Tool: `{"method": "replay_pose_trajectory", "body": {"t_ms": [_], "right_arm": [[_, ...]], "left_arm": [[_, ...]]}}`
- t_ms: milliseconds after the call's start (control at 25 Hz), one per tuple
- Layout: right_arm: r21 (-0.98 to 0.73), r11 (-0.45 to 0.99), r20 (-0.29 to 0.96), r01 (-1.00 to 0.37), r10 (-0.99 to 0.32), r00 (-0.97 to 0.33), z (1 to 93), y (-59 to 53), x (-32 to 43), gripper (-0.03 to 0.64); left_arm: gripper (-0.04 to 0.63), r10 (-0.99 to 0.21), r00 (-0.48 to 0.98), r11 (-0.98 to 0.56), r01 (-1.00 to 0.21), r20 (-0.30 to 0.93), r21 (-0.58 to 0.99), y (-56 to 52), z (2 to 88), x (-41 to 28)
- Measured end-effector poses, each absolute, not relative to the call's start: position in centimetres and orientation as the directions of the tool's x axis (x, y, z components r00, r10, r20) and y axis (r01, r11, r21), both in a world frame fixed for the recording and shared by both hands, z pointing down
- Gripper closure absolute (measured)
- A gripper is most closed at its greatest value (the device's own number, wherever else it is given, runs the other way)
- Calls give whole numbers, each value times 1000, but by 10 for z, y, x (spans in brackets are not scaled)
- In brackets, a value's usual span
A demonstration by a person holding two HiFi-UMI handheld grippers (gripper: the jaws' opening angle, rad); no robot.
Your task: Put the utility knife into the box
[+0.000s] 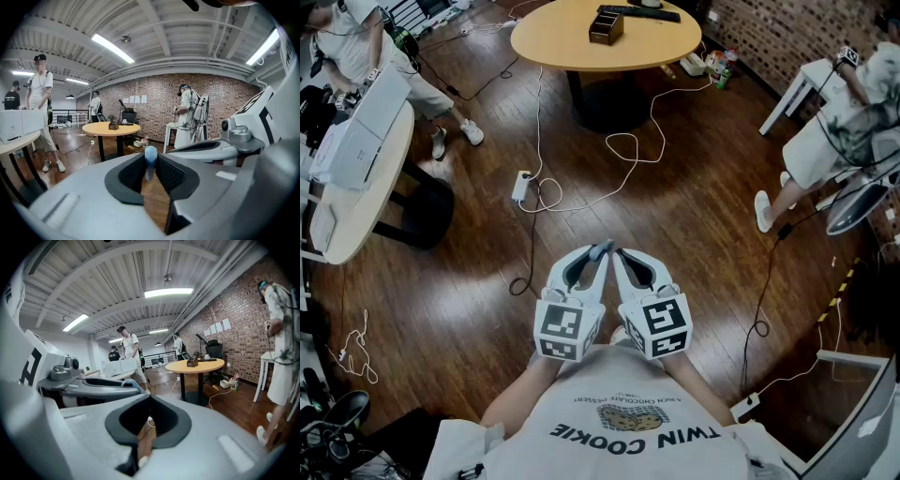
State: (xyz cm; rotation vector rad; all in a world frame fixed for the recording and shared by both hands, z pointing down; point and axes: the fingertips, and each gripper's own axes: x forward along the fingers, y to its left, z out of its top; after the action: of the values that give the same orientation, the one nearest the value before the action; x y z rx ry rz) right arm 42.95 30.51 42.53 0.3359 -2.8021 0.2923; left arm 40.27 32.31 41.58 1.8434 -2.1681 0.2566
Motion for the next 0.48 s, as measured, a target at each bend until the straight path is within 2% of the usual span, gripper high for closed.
{"method": "replay_pose_trajectory", "body": {"t_ms": [480], "right_arm": [[-118,944,367,-309,-248,-896,432,280,308,615]], "left_arm": [[525,-947,-78,119,-987,311,112,293,424,282]]}}
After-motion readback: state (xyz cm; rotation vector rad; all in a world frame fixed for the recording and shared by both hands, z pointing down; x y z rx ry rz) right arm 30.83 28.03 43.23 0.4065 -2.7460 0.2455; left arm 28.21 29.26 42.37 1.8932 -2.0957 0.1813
